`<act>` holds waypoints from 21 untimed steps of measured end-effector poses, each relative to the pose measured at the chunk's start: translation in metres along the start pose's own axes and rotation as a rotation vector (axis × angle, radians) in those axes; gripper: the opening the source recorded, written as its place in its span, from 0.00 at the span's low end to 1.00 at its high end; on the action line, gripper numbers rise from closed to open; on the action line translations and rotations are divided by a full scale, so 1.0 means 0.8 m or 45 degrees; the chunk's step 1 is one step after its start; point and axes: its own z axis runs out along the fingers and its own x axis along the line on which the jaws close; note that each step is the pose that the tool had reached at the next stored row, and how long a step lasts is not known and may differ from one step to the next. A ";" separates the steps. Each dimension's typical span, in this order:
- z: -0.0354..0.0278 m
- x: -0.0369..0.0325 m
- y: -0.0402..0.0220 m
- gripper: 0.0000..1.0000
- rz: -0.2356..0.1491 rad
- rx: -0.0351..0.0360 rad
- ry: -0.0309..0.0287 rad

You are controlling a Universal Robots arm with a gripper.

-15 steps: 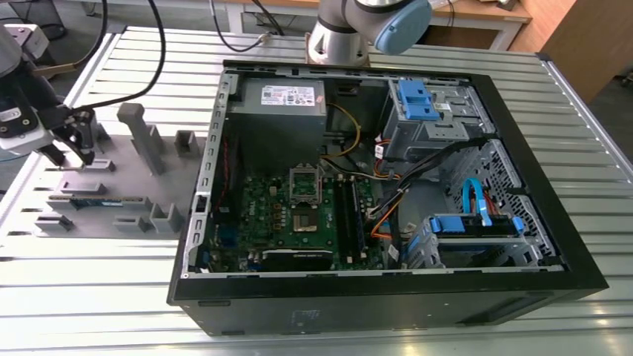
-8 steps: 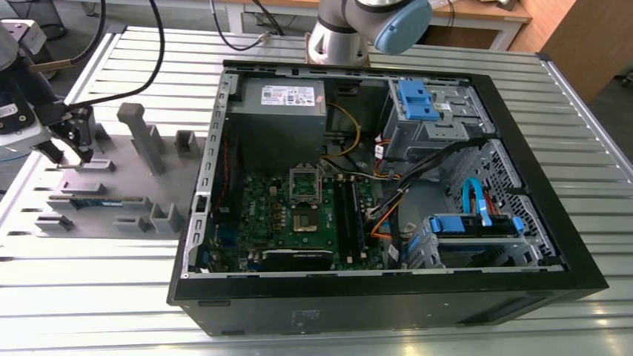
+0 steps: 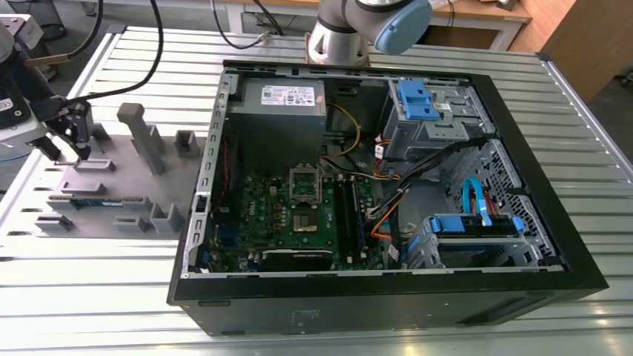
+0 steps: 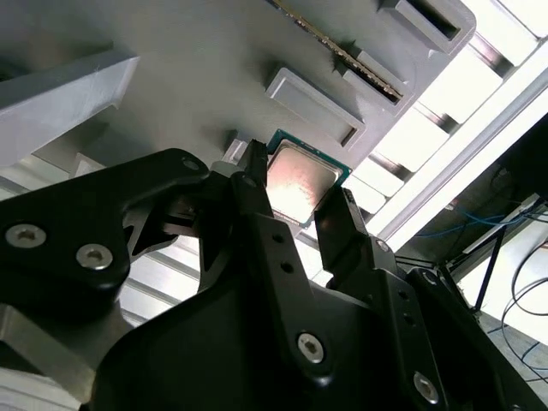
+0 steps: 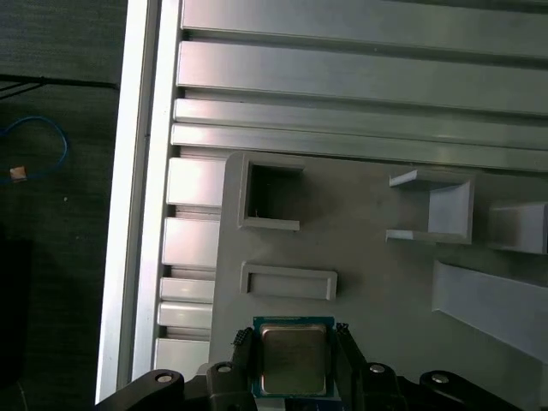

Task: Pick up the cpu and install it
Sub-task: 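Pick up the cpu and move it towards the insertion slot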

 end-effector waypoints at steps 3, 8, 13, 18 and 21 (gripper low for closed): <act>-0.0036 -0.0001 0.0001 0.47 0.000 -0.0001 0.0000; -0.0095 -0.0002 0.0004 0.47 0.000 0.0000 -0.0001; -0.0152 -0.0004 0.0006 0.47 0.000 -0.0001 0.0000; -0.0210 -0.0005 0.0008 0.47 0.000 0.0000 0.0000; -0.0243 -0.0006 0.0010 0.47 0.000 0.0000 0.0000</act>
